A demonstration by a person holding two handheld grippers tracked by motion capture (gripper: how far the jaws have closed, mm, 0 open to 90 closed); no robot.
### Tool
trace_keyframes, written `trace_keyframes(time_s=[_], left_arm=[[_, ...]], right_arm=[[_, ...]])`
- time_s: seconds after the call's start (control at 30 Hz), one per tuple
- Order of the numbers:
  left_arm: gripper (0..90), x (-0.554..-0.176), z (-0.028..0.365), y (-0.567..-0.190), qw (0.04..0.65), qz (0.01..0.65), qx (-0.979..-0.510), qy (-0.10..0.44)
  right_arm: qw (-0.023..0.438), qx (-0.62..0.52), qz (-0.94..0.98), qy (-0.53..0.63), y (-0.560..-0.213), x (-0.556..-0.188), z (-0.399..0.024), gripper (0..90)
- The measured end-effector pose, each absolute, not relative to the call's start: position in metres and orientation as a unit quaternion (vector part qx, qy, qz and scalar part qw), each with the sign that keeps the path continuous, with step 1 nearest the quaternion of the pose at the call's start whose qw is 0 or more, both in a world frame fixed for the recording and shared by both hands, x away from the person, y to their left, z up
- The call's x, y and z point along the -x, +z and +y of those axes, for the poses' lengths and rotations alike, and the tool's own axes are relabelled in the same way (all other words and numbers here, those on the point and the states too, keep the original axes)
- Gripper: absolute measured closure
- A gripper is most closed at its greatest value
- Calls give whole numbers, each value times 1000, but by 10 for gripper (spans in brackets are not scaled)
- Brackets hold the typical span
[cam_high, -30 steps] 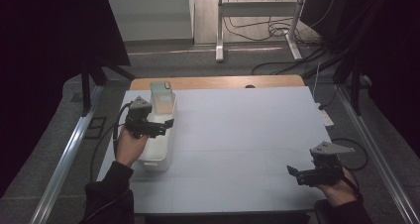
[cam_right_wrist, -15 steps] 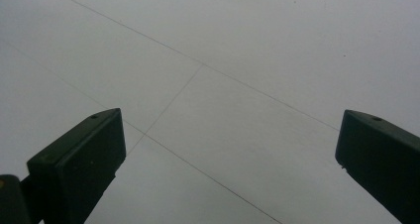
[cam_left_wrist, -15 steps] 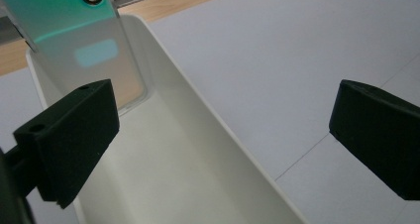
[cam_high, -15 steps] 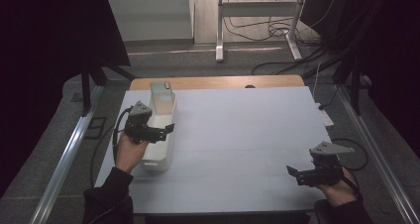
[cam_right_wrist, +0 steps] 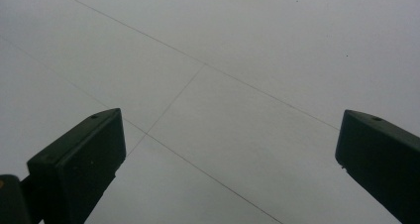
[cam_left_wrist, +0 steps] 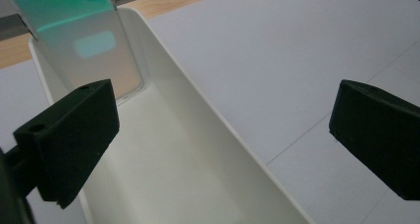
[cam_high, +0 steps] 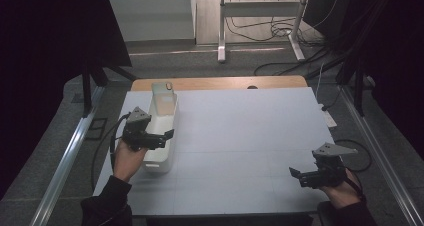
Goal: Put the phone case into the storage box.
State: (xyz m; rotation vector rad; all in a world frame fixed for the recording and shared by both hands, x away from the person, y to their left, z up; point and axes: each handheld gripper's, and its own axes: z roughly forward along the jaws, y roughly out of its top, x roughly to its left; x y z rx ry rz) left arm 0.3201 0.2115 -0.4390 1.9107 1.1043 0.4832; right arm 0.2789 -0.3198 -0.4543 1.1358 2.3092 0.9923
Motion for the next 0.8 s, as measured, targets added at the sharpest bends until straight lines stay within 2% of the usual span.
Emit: trace_keyframes(time_s=[0.8], left_arm=[[0, -290, 212, -439, 434, 437, -763, 197]], right_arm=[[182, -401, 823, 360, -454, -280, -320, 0]])
